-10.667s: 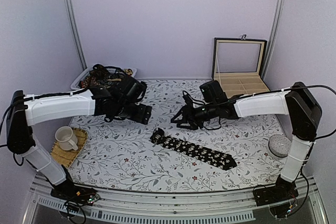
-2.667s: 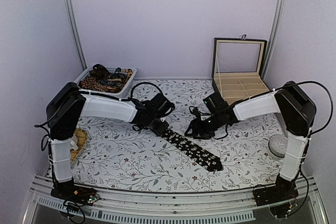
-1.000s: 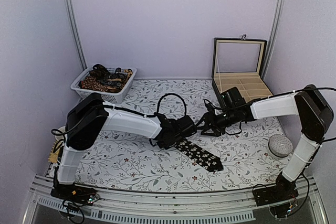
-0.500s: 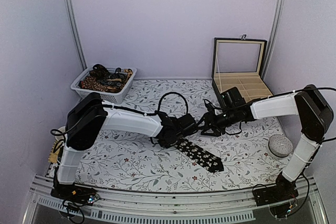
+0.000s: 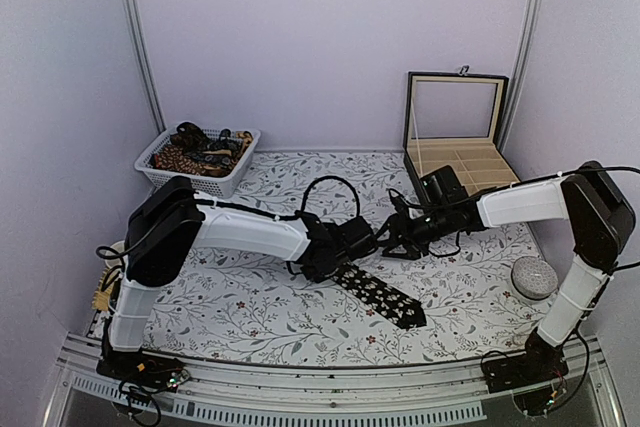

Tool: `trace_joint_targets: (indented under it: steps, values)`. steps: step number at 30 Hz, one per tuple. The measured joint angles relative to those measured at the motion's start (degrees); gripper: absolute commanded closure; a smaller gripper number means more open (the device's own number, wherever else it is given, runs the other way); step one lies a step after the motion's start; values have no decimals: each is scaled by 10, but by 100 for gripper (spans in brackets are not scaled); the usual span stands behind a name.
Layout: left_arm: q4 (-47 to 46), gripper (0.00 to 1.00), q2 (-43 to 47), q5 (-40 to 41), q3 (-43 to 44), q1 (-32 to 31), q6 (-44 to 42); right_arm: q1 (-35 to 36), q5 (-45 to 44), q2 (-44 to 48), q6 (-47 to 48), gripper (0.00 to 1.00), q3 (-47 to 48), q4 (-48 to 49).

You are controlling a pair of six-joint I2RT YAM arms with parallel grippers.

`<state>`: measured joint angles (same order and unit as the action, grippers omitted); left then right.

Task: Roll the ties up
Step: Roll the tie at the center of the board.

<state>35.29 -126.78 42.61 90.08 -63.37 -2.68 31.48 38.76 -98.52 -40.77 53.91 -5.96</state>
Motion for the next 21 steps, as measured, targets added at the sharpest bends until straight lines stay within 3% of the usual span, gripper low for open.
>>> trace_joint_targets:
  steps: [7, 18, 21]
  values:
    - [0, 28, 0, -1, 7, 0, -5, 0, 0, 0, -2, 46, 0, 0]
    - [0, 1, 13, -18, 18, 0, -9, 0, 5, 0, -3, 46, 0, 1]
    - [-1, 0, 34, -47, 18, -2, -5, 0, 6, 0, -3, 47, 0, 1]
